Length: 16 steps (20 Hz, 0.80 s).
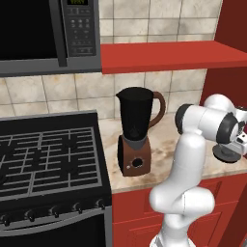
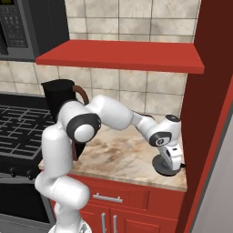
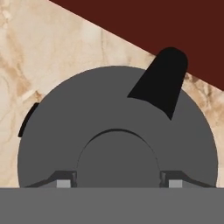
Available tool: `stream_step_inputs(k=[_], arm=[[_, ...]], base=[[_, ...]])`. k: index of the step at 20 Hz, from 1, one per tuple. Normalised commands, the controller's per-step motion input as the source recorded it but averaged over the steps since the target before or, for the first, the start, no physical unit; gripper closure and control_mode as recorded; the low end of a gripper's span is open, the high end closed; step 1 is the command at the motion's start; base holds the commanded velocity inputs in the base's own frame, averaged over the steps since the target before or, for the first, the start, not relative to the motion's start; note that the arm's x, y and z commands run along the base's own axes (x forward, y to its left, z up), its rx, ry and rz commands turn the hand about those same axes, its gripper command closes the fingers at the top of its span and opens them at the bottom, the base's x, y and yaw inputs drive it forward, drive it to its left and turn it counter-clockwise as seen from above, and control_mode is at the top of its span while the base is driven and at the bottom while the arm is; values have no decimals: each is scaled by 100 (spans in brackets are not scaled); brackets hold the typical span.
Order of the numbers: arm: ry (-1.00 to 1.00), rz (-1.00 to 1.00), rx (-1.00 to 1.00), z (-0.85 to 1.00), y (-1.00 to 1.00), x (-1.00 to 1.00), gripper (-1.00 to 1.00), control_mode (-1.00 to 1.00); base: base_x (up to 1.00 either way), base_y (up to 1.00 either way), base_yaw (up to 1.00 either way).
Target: Close the lid blender by securely placing the lid on top.
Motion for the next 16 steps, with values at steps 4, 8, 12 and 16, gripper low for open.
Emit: stream_step_inputs(k=[4, 8, 12, 16], arm=[[0, 0, 0, -12, 16, -3, 100, -100], [0, 0, 0, 0, 3, -6, 100, -100], [-6, 0, -1, 50, 10, -6, 100, -100], [-21, 0, -9, 100, 23, -9, 100, -100]], base=[[0, 0, 0], [0, 0, 0], [0, 0, 0], [0, 0, 0]])
